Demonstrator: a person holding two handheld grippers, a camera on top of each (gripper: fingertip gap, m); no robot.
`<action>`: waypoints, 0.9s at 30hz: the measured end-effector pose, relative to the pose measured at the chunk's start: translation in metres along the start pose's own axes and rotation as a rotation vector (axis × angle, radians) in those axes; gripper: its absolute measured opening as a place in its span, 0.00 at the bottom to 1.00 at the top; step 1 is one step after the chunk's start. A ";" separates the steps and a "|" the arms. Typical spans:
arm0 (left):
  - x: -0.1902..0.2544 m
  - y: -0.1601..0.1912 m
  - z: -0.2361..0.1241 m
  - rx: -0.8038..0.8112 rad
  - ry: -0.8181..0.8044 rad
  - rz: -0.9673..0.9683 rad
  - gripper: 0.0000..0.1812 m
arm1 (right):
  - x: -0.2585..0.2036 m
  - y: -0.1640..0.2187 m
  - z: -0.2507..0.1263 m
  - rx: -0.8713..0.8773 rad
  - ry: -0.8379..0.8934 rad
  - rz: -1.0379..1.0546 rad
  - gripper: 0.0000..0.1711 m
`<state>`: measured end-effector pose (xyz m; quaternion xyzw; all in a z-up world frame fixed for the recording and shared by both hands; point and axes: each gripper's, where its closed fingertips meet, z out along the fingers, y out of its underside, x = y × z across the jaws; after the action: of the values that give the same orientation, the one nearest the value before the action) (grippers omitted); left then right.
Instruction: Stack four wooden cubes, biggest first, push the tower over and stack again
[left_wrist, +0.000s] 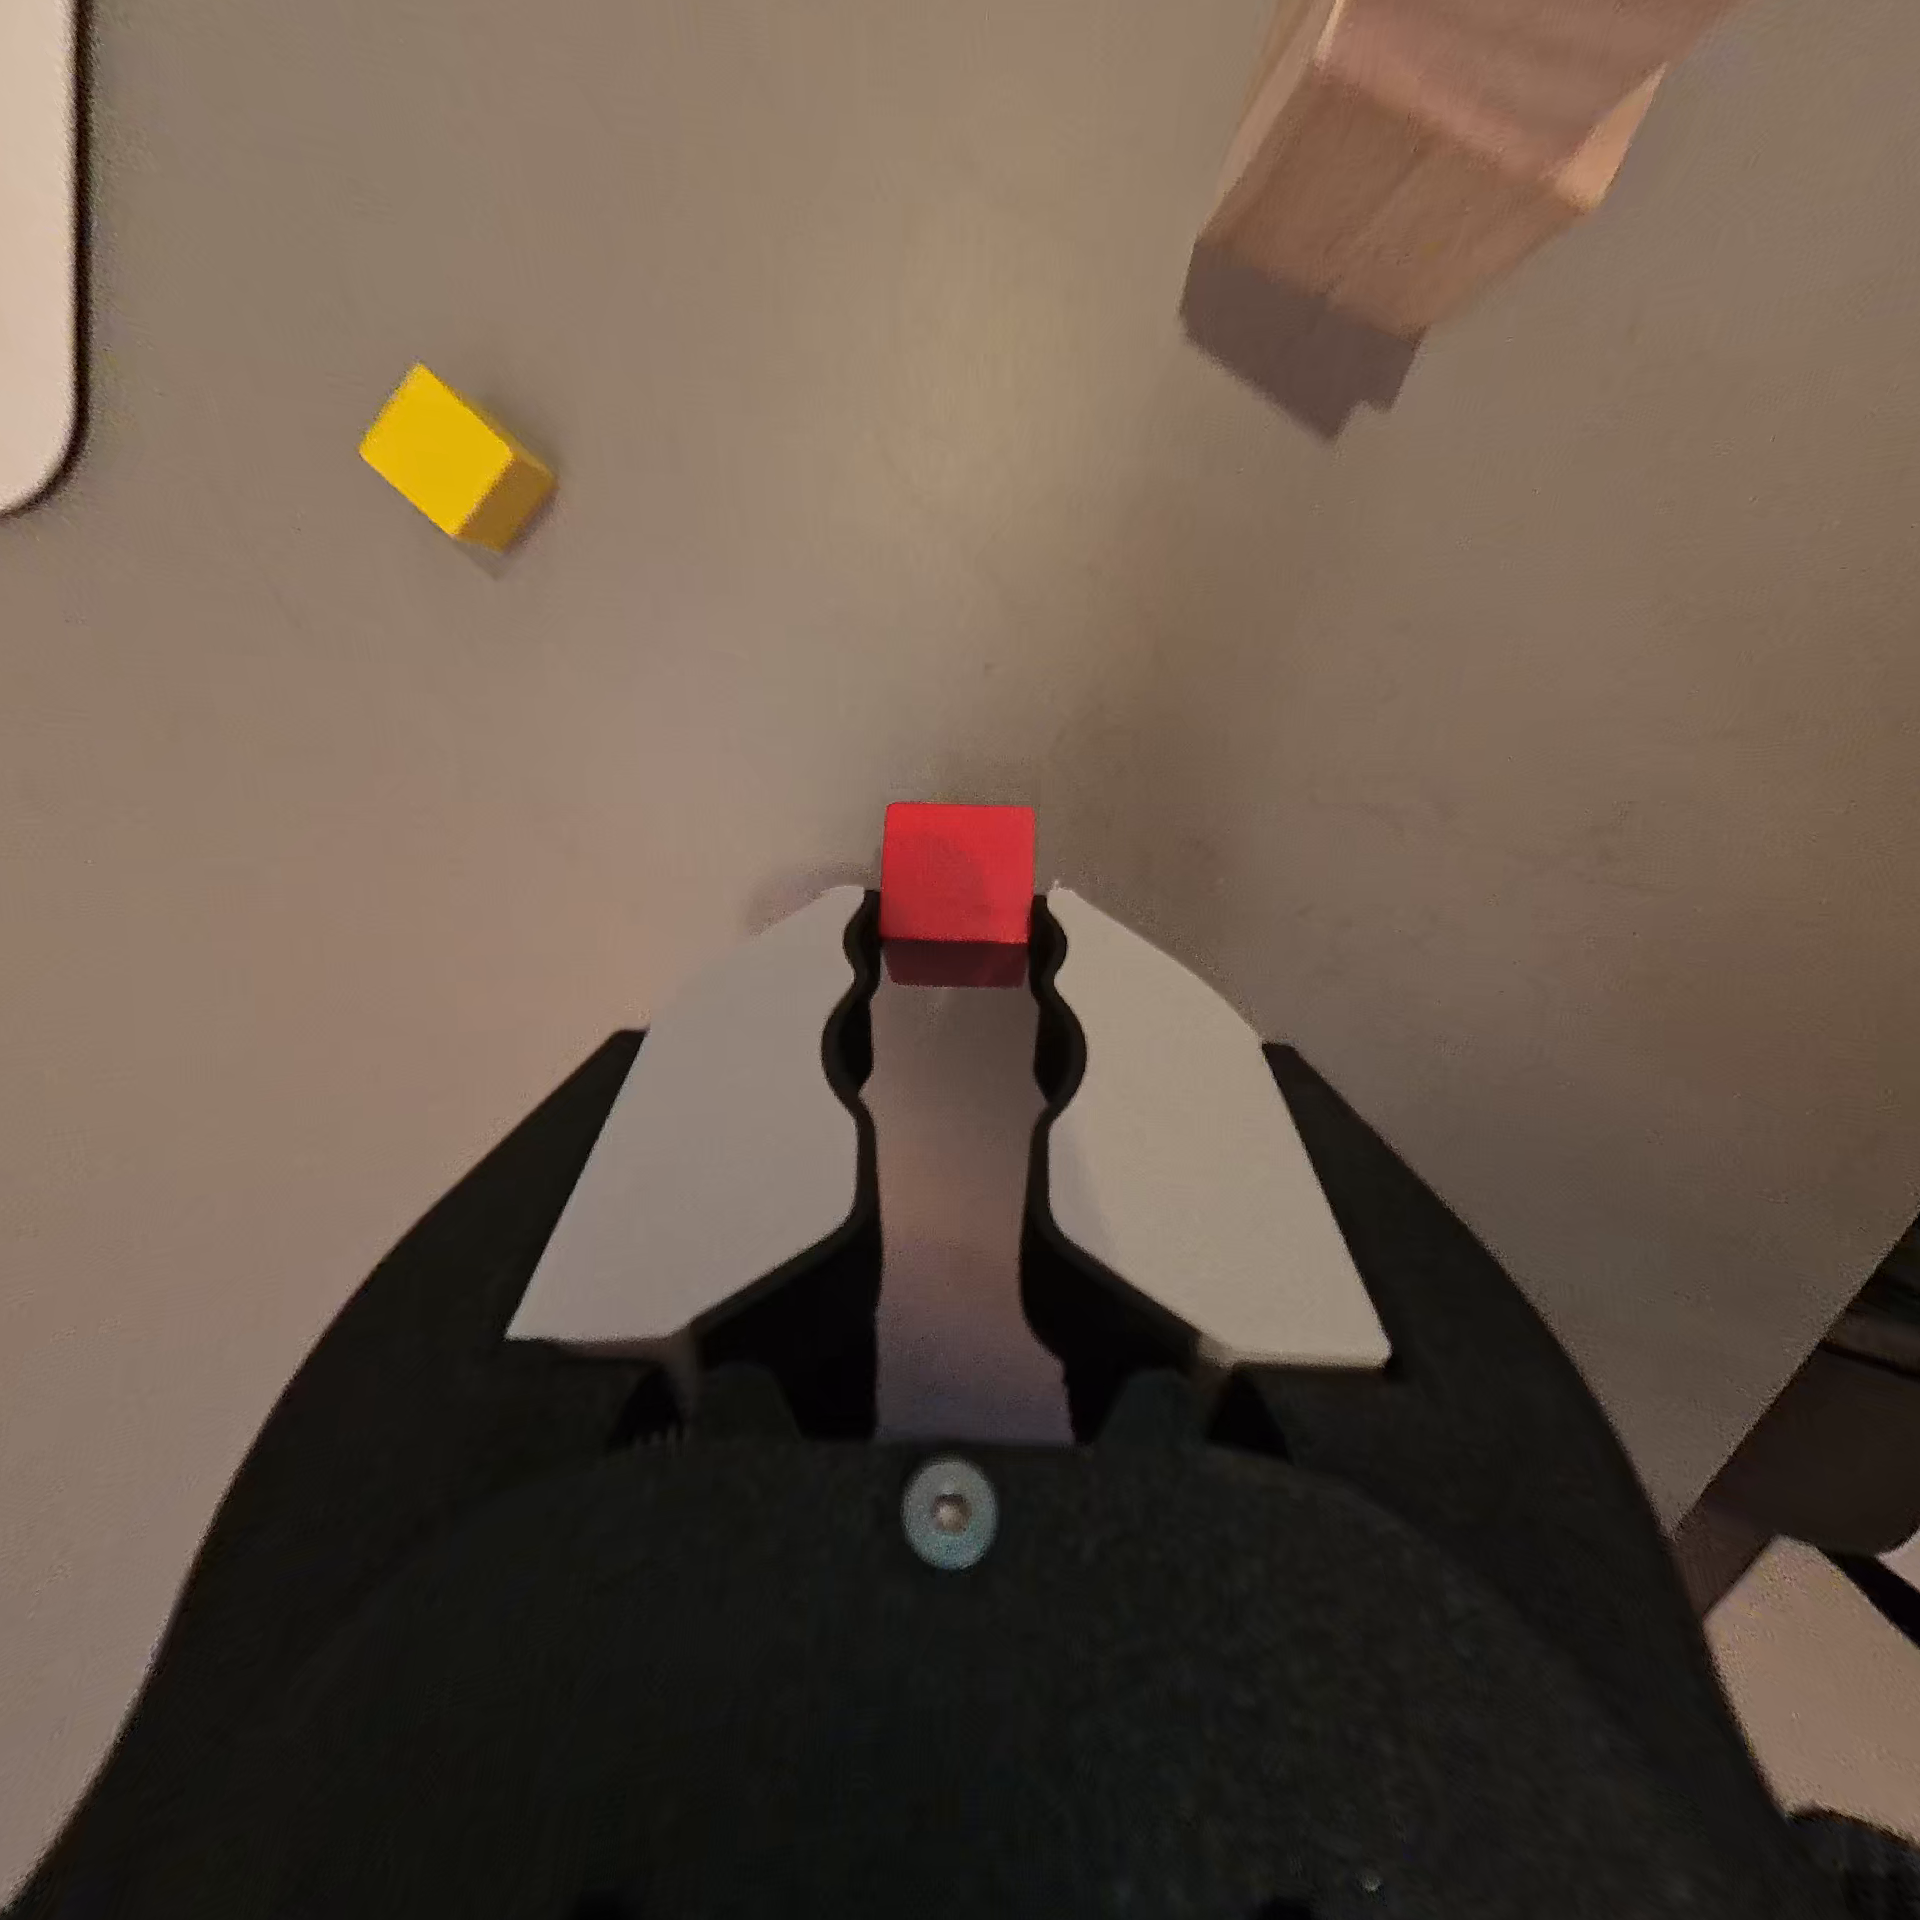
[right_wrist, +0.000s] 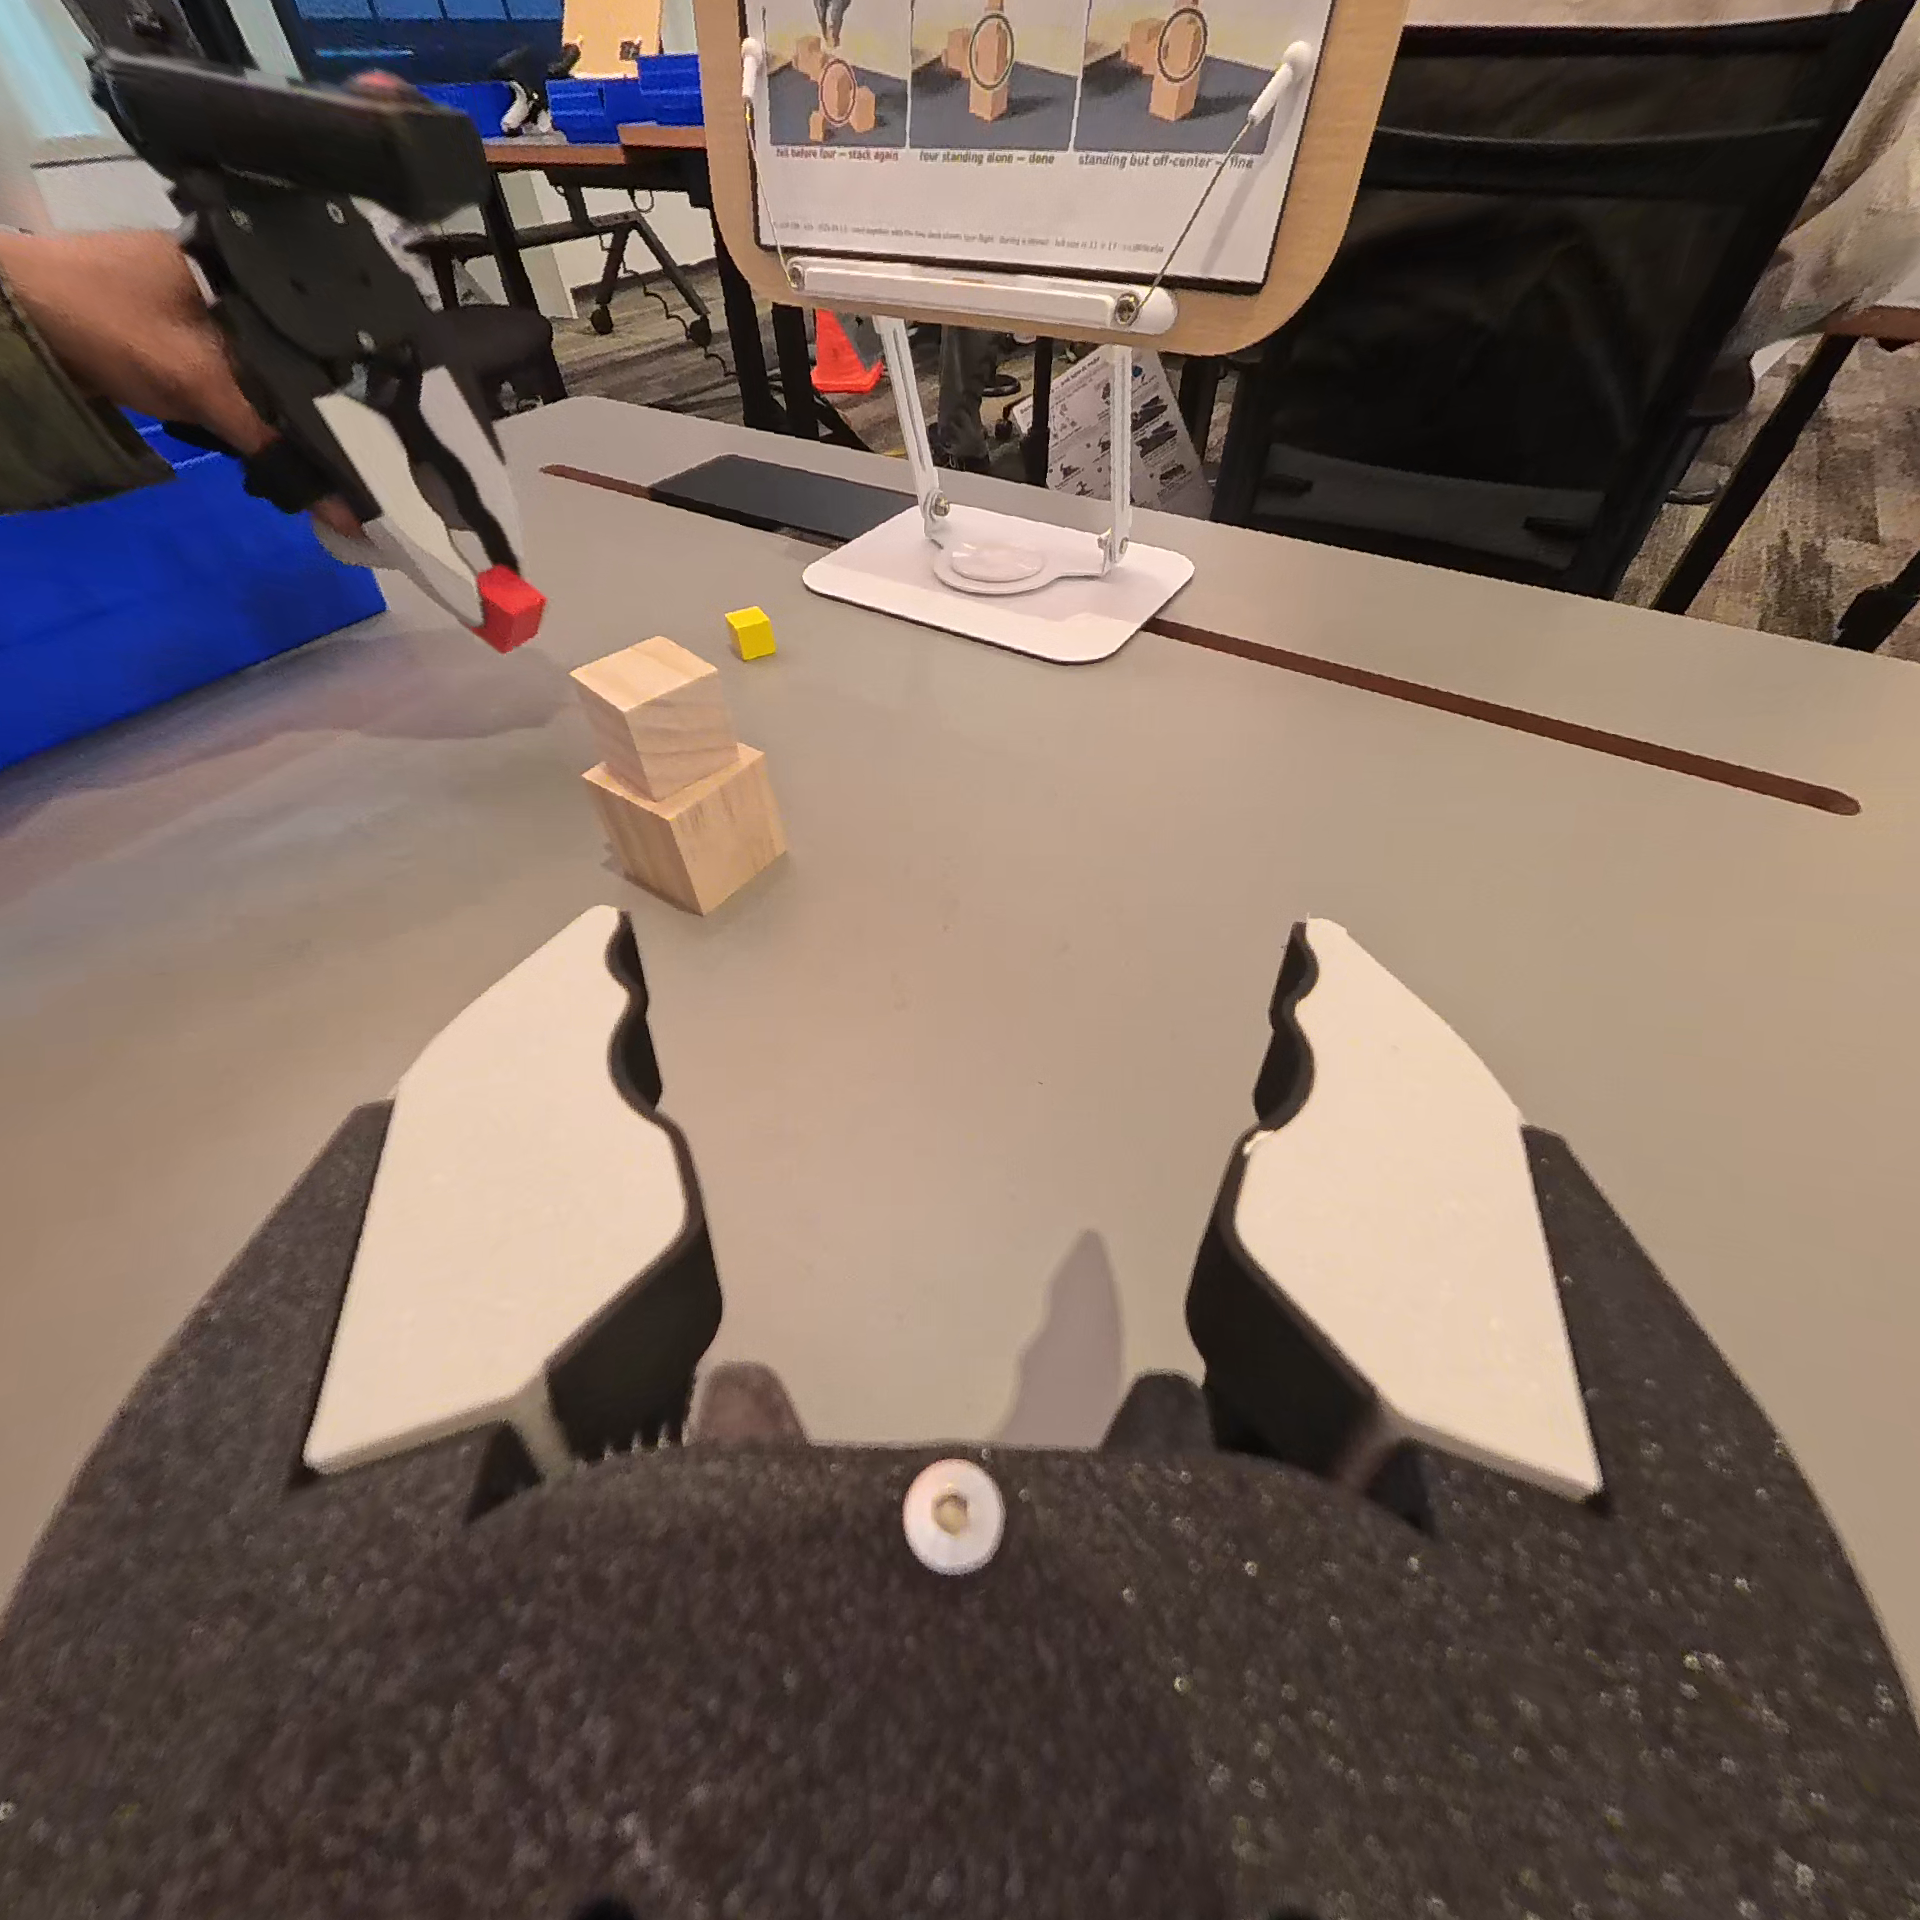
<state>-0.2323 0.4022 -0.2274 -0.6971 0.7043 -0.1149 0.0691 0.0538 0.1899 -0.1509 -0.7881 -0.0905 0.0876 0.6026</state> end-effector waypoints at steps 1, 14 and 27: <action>0.000 0.005 0.002 -0.025 0.000 0.001 0.15 | 0.000 0.000 0.000 0.001 0.000 -0.001 0.66; -0.001 0.065 0.009 -0.330 -0.003 0.000 0.15 | -0.002 0.000 0.001 -0.001 -0.003 -0.002 0.66; 0.001 0.069 0.013 -0.367 0.001 0.013 0.15 | -0.004 -0.001 0.002 0.000 -0.008 -0.005 0.66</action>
<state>-0.2953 0.4007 -0.2578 -0.6934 0.7180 0.0159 -0.0589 0.0497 0.1906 -0.1502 -0.7873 -0.0949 0.0894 0.6026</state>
